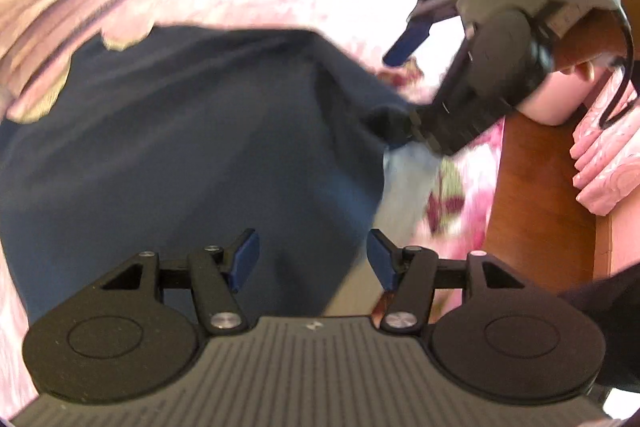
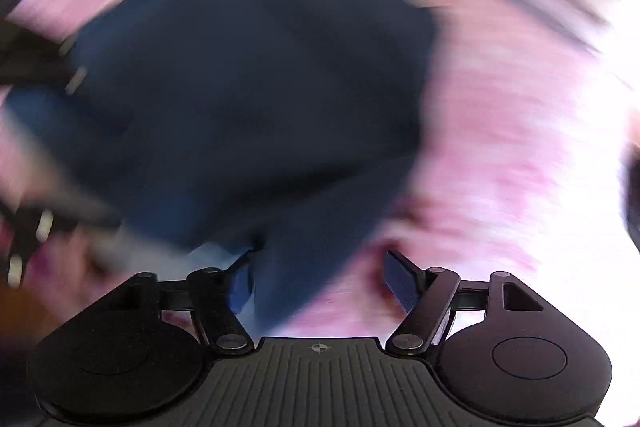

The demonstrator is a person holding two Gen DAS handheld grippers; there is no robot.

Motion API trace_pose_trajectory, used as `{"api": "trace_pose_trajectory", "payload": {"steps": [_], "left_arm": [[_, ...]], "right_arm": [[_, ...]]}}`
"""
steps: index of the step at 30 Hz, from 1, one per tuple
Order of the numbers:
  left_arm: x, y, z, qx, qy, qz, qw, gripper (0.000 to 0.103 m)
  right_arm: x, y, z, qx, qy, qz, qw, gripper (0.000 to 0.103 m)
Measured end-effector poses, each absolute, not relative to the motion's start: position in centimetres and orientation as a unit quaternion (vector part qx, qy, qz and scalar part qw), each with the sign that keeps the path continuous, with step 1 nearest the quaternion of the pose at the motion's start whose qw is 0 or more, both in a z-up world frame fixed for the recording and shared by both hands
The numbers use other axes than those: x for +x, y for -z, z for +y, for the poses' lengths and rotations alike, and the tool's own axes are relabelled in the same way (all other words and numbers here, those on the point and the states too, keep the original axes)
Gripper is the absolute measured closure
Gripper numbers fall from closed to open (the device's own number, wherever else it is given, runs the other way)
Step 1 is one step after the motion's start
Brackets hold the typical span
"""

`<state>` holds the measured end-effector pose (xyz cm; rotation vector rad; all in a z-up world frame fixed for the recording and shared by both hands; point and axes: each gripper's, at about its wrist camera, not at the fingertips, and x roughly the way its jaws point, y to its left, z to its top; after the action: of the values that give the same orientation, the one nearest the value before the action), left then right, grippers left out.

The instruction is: Fold clothes

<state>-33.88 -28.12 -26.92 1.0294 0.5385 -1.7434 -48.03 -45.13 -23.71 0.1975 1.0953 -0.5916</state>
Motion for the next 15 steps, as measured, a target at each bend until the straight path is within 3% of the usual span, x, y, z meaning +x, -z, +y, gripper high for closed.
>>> {"api": "trace_pose_trajectory", "payload": {"steps": [2, 4, 6, 7, 15], "left_arm": [[-34.9, 26.8, -28.9, 0.428, 0.731, 0.201, 0.491, 0.048], [-36.3, 27.1, -29.5, 0.444, 0.740, 0.175, 0.474, 0.048], [-37.8, 27.5, -30.0, 0.460, 0.746, 0.149, 0.458, 0.048], [-38.4, 27.9, -30.2, 0.470, 0.746, 0.139, 0.451, 0.048], [-41.7, 29.6, -31.1, 0.502, 0.740, 0.113, 0.434, 0.062]], "right_arm": [[-49.8, 22.7, -45.9, 0.131, 0.313, 0.485, 0.806, 0.050], [-51.1, 22.6, -46.1, 0.150, 0.319, 0.482, 0.802, 0.079], [-52.1, 22.7, -46.2, 0.172, 0.314, 0.476, 0.803, 0.086], [-52.4, 22.7, -46.3, 0.179, 0.312, 0.473, 0.804, 0.094], [-55.8, 22.7, -48.3, 0.265, 0.326, 0.447, 0.790, 0.103]]}}
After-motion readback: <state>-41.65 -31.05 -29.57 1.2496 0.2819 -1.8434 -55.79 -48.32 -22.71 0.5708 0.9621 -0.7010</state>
